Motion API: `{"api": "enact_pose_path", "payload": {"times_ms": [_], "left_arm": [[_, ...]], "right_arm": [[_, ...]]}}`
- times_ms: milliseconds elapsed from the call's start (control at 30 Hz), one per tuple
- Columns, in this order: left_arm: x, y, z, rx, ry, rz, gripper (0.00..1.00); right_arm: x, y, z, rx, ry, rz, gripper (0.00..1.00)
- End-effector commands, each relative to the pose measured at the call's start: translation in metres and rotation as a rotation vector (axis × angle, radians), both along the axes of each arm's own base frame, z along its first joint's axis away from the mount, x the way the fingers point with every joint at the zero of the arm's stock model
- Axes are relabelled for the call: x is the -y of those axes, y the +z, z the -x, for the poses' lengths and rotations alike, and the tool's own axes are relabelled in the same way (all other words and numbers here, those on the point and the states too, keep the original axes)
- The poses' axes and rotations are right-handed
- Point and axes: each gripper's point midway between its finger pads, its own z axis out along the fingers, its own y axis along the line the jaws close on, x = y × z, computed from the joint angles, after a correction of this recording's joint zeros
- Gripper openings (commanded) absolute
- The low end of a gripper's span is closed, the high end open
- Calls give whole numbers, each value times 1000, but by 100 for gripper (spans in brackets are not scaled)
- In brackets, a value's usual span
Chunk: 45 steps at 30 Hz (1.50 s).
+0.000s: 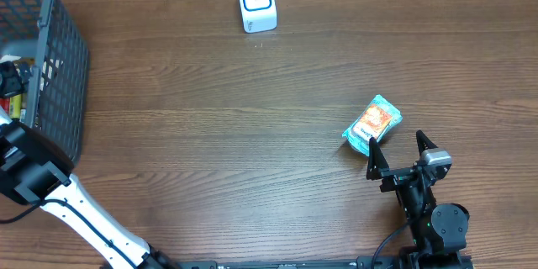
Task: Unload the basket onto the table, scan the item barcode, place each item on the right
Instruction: 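Return the left gripper to the basket and grasp a bundle of snacks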
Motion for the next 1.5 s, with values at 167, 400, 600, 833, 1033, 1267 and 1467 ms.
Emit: {"api": "enact_pose_path", "payload": {"times_ms": [167,400,600,833,1033,1267,1467], "left_arm": [[2,-64,5,-68,-48,86,100],[12,-83,10,-89,-40,152,88],[16,-83,14,-102,-15,172,40],[22,-55,4,-33,4,186,17],[14,10,-4,84,66,109,9],[14,111,-4,260,114,-4,10],[28,208,11,433,160,-98,11]], "right_arm": [[2,-2,0,4,-11,3,100],[2,-2,0,4,-11,3,100],[2,-2,0,4,-11,3,100],[2,-2,0,3,-11,3,100],[2,-2,0,3,-11,3,100],[2,-2,0,4,-11,3,100],[2,-2,0,4,-11,3,100]]}}
